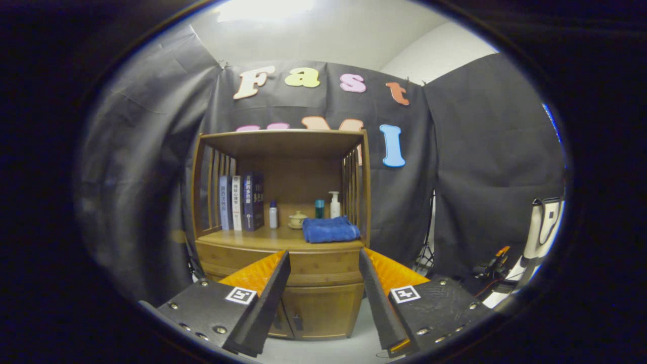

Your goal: Pull open the drawer, take out the items inside it, and place them on the countertop above the cabinet.

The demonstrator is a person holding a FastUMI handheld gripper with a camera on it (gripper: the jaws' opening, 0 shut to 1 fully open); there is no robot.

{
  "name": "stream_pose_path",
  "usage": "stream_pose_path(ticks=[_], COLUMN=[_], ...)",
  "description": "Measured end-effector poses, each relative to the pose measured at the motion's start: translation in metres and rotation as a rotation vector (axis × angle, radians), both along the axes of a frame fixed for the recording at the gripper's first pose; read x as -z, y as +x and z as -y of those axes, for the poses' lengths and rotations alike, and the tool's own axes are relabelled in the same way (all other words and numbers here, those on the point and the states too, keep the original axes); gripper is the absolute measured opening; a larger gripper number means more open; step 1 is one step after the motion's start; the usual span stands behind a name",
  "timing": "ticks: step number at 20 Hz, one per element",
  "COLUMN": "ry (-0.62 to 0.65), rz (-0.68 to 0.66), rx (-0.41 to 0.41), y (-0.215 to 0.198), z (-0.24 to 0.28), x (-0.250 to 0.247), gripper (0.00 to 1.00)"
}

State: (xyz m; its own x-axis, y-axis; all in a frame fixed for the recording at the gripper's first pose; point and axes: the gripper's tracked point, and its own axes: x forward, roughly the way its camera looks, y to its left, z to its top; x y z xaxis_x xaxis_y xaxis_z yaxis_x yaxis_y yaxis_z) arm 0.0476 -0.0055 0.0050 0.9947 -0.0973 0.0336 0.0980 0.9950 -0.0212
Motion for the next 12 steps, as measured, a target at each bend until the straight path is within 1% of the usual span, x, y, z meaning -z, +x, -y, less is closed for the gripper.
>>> stream_pose_path(ticks=[2, 3, 4, 6, 8, 10, 12], ry=[-0.012, -0.007, 0.007, 0.038, 0.060, 0.075, 0.071], rz=[-0.031, -0.060, -0.097, -0.141, -0.181, -0.243, -0.297], rx=[0.070, 0.078, 0.060, -0.024, -0.085, -0.132, -0.157], y=[0.028, 0.043, 0.058, 0.094, 0.129, 0.152, 0.171], z=[0.002, -0.005, -0.019, -0.055, -0.085, -0.111, -0.127], x=[0.009, 0.018, 0.030, 0.048, 0.072, 0.097, 0.123], gripper=[0.82, 0.82, 0.82, 0.84, 0.85, 0.85, 0.85])
